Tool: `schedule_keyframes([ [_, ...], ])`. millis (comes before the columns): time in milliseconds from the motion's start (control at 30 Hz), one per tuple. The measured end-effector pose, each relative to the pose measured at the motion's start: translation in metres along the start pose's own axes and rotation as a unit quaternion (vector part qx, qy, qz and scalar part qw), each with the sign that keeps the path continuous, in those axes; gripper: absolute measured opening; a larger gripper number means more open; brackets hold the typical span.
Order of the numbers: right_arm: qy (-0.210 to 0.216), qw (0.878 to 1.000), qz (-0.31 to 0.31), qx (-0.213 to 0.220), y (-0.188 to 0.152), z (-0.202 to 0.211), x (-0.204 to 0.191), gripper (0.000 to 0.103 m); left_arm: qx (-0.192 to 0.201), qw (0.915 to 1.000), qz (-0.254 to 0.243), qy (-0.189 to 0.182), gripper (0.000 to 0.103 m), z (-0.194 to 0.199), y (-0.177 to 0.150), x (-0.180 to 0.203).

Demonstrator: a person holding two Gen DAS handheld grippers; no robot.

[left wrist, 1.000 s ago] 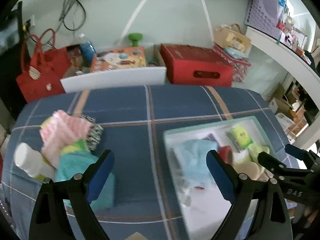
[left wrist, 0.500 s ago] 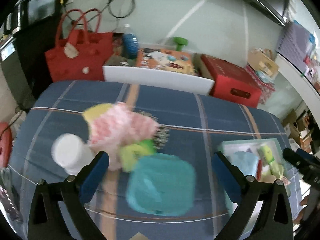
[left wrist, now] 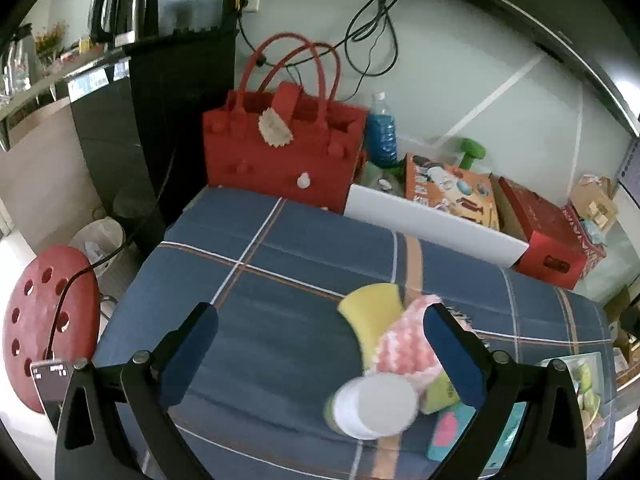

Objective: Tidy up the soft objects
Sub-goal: 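Move both tools back toward the pile of items, then close the right tool on the pink fuzzy cloth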

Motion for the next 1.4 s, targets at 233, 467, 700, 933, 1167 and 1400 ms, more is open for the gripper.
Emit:
schedule_keyframes([
  [233, 0.032, 0.998, 0.046, -0.028, 0.005, -0.035, -0.071, 0.103, -0.031, 0.9995, 0.011, -0.003, 0.102, -0.032, 0.008, -0.032],
  [467, 0.042, 0.992, 0.060, -0.104, -0.021, -0.102, -0.108, 0.103, -0.102, 0.9941, 0.022, -0.028, 0.102, -0.076, -0.005, -0.043],
  [700, 0.041, 0.983, 0.059, -0.167, -0.045, -0.152, -0.120, 0.100, -0.170, 0.9834, 0.051, -0.034, 0.102, -0.115, -0.019, -0.044],
  [933, 0.050, 0.975, 0.052, -0.209, -0.057, -0.177, -0.128, 0.090, -0.199, 0.9763, 0.079, -0.029, 0.102, -0.135, -0.029, -0.051],
  [1167, 0.043, 0.972, 0.040, -0.229, -0.066, -0.193, -0.125, 0.071, -0.208, 0.9737, 0.087, -0.031, 0.102, -0.138, -0.036, -0.053],
  [1400, 0.051, 0.974, 0.013, -0.221, -0.061, -0.188, -0.113, 0.034, -0.216, 0.9715, 0.089, -0.041, 0.102, -0.141, -0.036, -0.046],
])
Point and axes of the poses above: each gripper's, at about its wrist camera, not at the fingertips, and z roughly against the way its jaws point, x to its right, y to its top, the point moved 6 cm from there along -z, roughly the way its jaws point, and after that the axes turned 4 degrees about -y, right-handed, at the moved point
